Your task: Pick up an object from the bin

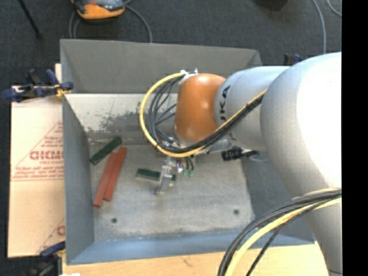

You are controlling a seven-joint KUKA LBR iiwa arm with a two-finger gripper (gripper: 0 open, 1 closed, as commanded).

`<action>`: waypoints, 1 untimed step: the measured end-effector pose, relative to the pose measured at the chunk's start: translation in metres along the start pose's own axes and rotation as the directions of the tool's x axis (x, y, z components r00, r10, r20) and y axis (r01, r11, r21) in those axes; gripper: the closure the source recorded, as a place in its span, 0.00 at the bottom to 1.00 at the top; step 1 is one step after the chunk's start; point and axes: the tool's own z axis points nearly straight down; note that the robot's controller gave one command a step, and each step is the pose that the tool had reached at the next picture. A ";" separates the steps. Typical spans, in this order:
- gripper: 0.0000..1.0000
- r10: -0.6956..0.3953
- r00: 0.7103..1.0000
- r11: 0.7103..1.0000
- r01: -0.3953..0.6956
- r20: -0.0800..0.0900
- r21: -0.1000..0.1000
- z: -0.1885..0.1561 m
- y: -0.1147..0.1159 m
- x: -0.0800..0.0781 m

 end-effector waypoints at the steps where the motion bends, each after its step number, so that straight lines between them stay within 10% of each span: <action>1: 1.00 0.057 0.998 0.998 -0.057 -0.001 -0.001 0.003 0.001 0.014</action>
Offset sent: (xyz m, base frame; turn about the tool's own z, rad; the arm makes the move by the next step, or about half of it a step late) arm 0.0000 0.0000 0.0000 0.0000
